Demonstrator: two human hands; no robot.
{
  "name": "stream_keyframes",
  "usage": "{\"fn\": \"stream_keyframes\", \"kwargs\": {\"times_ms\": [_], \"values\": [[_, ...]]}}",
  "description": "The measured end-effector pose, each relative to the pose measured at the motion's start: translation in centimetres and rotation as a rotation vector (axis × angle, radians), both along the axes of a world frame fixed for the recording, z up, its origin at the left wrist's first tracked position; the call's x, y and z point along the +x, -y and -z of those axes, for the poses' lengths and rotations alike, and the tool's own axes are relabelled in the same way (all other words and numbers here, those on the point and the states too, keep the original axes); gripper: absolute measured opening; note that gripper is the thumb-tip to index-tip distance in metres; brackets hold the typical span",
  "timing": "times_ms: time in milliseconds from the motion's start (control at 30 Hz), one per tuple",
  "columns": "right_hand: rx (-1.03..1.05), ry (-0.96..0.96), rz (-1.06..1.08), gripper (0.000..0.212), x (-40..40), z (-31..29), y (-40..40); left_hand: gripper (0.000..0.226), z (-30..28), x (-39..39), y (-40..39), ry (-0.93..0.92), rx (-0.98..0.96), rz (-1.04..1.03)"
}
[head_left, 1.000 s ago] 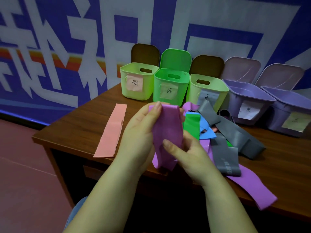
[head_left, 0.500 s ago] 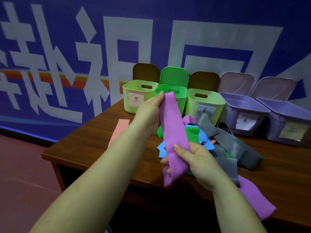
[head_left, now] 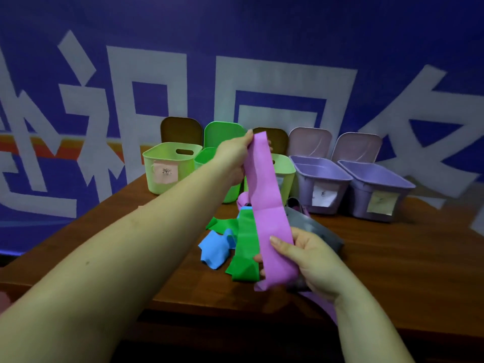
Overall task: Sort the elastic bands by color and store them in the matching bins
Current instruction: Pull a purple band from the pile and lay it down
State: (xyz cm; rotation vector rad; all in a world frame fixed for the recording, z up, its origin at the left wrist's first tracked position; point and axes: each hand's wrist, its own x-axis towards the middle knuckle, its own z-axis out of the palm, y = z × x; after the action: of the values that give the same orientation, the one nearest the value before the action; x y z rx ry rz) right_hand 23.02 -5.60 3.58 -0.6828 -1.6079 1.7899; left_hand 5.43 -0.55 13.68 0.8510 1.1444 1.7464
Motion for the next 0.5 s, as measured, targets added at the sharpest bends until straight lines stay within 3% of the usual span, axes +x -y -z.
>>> {"fn": "stream_keyframes", "kwargs": {"times_ms": [133, 367, 500], "values": [[0.041, 0.031, 0.173, 0.009, 4.5, 0.0, -1.0, 0.023, 1.6, 2.7, -3.3, -0.080, -0.070, 0.001], [0.127, 0.162, 0.488, 0.011, 12.7, 1.5, -3.8, 0.022, 5.0, 9.1, -8.0, -0.185, -0.101, 0.164], [0.146, 0.282, 0.543, 0.009, 15.3, 3.2, -5.6, 0.021, 7.1, 11.9, -10.9, -0.424, -0.110, 0.217]]}}
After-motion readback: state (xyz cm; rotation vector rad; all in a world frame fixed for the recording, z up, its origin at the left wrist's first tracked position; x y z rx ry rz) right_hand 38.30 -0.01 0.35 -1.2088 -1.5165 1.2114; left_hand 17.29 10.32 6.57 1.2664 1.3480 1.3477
